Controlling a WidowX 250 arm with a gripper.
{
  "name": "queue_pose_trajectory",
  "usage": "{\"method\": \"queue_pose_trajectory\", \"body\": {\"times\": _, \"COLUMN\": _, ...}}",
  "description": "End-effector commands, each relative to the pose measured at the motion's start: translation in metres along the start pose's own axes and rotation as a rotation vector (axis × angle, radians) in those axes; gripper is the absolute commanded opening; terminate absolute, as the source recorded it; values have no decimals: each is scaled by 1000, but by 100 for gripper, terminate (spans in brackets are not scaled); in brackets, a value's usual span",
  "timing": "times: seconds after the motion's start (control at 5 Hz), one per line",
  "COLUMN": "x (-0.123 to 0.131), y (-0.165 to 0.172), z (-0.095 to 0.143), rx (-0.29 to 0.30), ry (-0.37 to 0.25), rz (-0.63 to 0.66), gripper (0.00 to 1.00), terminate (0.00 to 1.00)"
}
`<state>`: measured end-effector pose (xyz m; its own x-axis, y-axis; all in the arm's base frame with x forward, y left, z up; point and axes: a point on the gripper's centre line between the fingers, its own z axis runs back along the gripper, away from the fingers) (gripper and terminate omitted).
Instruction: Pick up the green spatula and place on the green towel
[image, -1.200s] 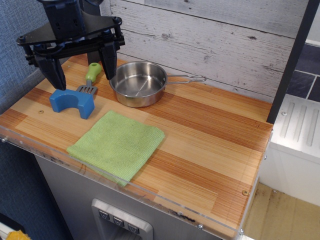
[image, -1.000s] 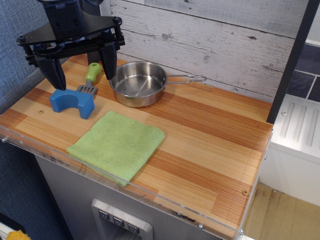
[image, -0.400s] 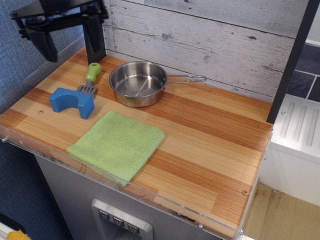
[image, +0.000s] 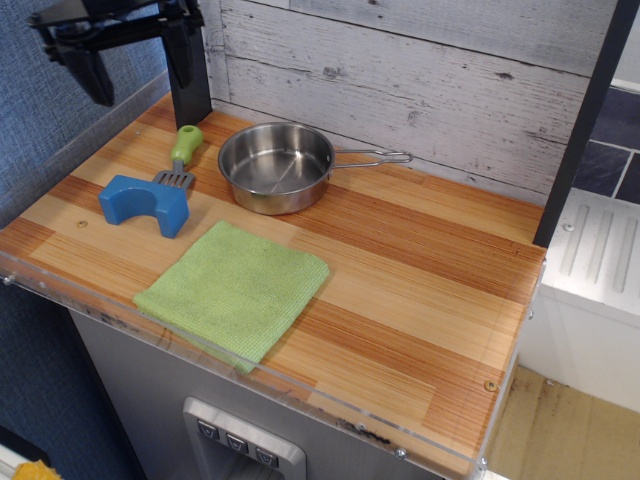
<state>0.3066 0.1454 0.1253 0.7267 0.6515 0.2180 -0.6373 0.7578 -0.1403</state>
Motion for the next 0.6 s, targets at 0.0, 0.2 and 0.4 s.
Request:
{"method": "queue_pose_trajectory", "body": {"times": 0.0, "x": 40, "y": -25, "z": -19, "rx": -40, "ry": -110, "rz": -95, "gripper": 100, "terminate": 0}}
{"method": "queue_pose_trajectory", "body": {"times": 0.2, "x": 52, "y": -24, "z": -35, "rx": -20, "ry": -107, "rz": -91, "gripper": 100, "terminate": 0}}
{"method": "queue_pose_trajectory", "body": {"times": 0.4, "x": 61, "y": -15, "z": -52, "rx": 25, "ry": -91, "rz": -79, "gripper": 100, "terminate": 0}}
